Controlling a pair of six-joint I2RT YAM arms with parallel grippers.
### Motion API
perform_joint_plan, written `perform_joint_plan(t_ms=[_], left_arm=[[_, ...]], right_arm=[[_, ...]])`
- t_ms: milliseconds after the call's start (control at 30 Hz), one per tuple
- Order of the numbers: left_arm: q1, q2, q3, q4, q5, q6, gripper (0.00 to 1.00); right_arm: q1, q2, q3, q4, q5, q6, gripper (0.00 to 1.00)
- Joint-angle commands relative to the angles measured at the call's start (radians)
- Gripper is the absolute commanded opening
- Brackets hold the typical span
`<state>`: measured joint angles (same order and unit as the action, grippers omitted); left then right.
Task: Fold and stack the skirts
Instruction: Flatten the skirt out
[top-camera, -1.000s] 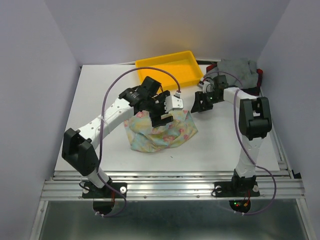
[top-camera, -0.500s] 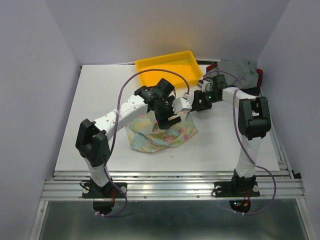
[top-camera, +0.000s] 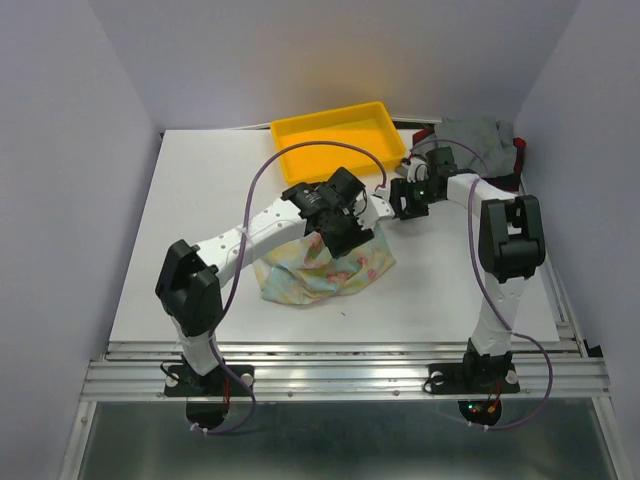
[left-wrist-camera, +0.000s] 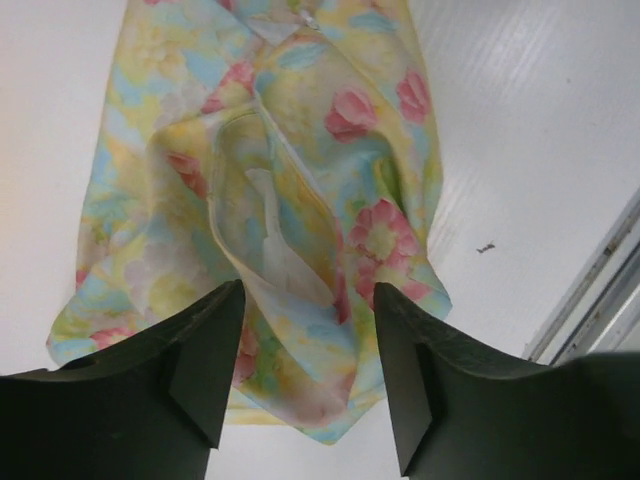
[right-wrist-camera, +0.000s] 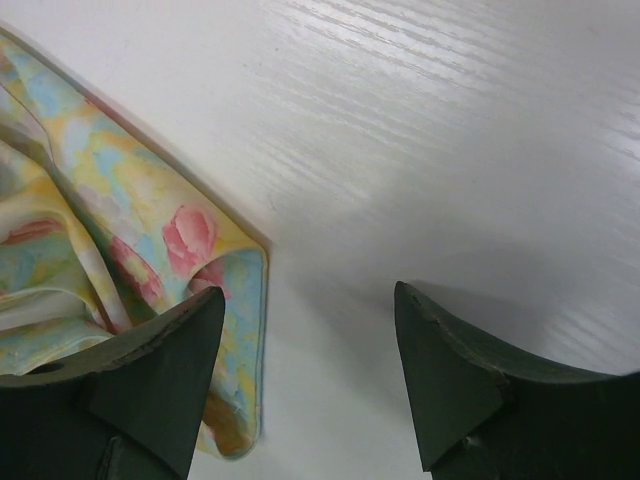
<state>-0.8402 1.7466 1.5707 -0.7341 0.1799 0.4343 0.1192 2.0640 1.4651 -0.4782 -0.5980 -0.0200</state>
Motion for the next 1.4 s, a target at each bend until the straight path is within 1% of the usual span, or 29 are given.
perform_joint_plan(t_ms=[0, 33, 67, 100, 167, 200, 233, 267, 367, 467, 533, 633, 833, 933, 967, 1000, 1033, 1100, 1133, 1167, 1200, 1233, 1267, 1300, 1367], left_arm=[[0.006, 0.019, 0.020, 0.081, -0.143, -0.086, 0.59], [0.006, 0.018, 0.029, 0.082, -0.152, -0.086, 0.55], [0.006, 0.011, 0.035, 0.085, -0.161, -0.077, 0.48], [0.006, 0.002, 0.037, 0.094, -0.169, -0.066, 0.44], [0.006, -0.024, 0.037, 0.087, -0.163, -0.037, 0.40], [0.006, -0.032, 0.040, 0.078, -0.149, -0.034, 0.40], [0.006, -0.045, 0.040, 0.068, -0.139, -0.032, 0.42], [0.006, -0.053, 0.043, 0.049, -0.122, -0.032, 0.55], [0.004, -0.082, 0.031, 0.026, -0.053, -0.037, 0.75], [0.000, -0.096, 0.002, 0.022, -0.023, -0.060, 0.83], [-0.003, -0.093, -0.021, 0.027, -0.022, -0.078, 0.85], [-0.007, -0.079, -0.044, 0.041, -0.046, -0.094, 0.85], [-0.008, -0.027, -0.075, 0.074, -0.138, -0.117, 0.78], [-0.008, -0.006, -0.063, 0.090, -0.161, -0.124, 0.70], [-0.008, -0.001, -0.054, 0.093, -0.168, -0.124, 0.63], [-0.008, 0.010, -0.031, 0.093, -0.169, -0.121, 0.60], [-0.010, 0.008, -0.018, 0.093, -0.169, -0.117, 0.52], [-0.008, 0.005, 0.002, 0.099, -0.169, -0.103, 0.43], [-0.008, -0.007, 0.008, 0.101, -0.163, -0.080, 0.37], [-0.010, -0.016, 0.014, 0.098, -0.157, -0.066, 0.21], [-0.008, -0.024, 0.028, 0.084, -0.134, -0.052, 0.11], [-0.008, -0.038, 0.038, 0.073, -0.119, -0.037, 0.06], [-0.007, -0.082, 0.044, 0.065, -0.100, 0.009, 0.00], [-0.005, -0.151, 0.045, 0.065, -0.056, 0.039, 0.00], [-0.005, -0.234, 0.035, 0.065, -0.005, 0.119, 0.00]], right_arm=[[0.000, -0.091, -0.015, 0.021, 0.056, -0.033, 0.74], [0.000, -0.100, -0.020, 0.021, 0.063, -0.043, 0.75], [0.000, -0.108, -0.023, 0.023, 0.076, -0.052, 0.76], [0.000, -0.119, -0.026, 0.021, 0.082, -0.066, 0.76], [-0.009, -0.125, -0.023, 0.021, 0.093, -0.067, 0.76], [-0.009, -0.122, -0.014, 0.021, 0.093, -0.064, 0.76], [-0.009, -0.122, -0.009, 0.020, 0.092, -0.063, 0.76], [-0.018, -0.119, -0.005, 0.018, 0.087, -0.063, 0.76], [-0.018, -0.111, 0.006, 0.021, 0.070, -0.055, 0.76], [-0.018, -0.099, 0.014, 0.020, 0.058, -0.041, 0.76], [-0.018, -0.096, 0.012, 0.020, 0.052, -0.038, 0.76], [-0.018, -0.100, 0.009, 0.021, 0.052, -0.034, 0.76], [-0.018, -0.111, -0.005, 0.021, 0.056, -0.032, 0.77], [-0.018, -0.117, -0.011, 0.023, 0.056, -0.037, 0.77], [-0.018, -0.117, -0.014, 0.023, 0.053, -0.041, 0.78], [-0.018, -0.122, -0.018, 0.023, 0.052, -0.050, 0.79], [-0.018, -0.123, -0.020, 0.021, 0.052, -0.057, 0.79], [-0.018, -0.127, -0.023, 0.023, 0.046, -0.078, 0.80], [-0.018, -0.131, -0.023, 0.023, 0.037, -0.087, 0.81], [-0.018, -0.134, -0.025, 0.023, 0.032, -0.098, 0.82], [-0.018, -0.139, -0.025, 0.023, 0.027, -0.127, 0.82], [-0.018, -0.143, -0.025, 0.024, 0.020, -0.144, 0.84], [-0.018, -0.159, -0.031, 0.026, 0.018, -0.162, 0.85], [-0.018, -0.166, -0.034, 0.027, 0.018, -0.202, 0.85], [-0.018, -0.180, -0.038, 0.032, 0.023, -0.231, 0.87]])
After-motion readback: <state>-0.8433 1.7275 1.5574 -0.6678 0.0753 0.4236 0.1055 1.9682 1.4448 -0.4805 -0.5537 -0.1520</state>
